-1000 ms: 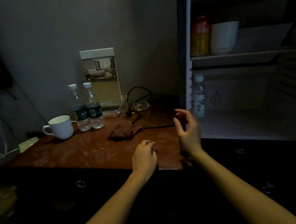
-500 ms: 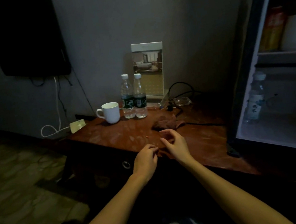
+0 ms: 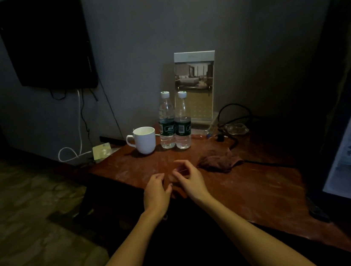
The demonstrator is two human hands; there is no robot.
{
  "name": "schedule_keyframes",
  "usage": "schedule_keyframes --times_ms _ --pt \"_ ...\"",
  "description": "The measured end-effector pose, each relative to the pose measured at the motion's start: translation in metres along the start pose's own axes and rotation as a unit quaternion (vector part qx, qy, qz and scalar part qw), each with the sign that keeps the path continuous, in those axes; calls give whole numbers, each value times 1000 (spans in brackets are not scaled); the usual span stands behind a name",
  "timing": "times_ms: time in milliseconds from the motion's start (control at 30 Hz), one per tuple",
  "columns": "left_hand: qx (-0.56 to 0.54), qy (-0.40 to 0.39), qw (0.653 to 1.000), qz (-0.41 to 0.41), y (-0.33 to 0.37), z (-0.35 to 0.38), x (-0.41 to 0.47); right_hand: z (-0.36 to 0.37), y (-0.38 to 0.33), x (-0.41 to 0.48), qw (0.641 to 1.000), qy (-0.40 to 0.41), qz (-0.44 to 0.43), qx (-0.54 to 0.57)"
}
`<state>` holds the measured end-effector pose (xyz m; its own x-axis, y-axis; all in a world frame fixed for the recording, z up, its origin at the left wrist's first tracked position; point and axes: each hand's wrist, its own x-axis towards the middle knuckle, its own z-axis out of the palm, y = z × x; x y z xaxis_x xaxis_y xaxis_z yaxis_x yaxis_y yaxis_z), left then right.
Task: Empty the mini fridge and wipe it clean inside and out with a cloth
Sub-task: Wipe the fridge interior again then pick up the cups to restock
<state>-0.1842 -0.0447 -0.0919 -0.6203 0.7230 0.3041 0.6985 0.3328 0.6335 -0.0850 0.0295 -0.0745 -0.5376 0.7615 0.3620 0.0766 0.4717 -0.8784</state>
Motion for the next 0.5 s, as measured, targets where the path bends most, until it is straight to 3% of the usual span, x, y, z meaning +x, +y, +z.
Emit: schedule_keyframes --times_ms 300,500 --pt "-98 24 990 -95 -15 1 46 21 9 39 998 51 -1 33" --pt "-98 72 989 -89 -20 10 67 33 18 67 998 52 -26 -4"
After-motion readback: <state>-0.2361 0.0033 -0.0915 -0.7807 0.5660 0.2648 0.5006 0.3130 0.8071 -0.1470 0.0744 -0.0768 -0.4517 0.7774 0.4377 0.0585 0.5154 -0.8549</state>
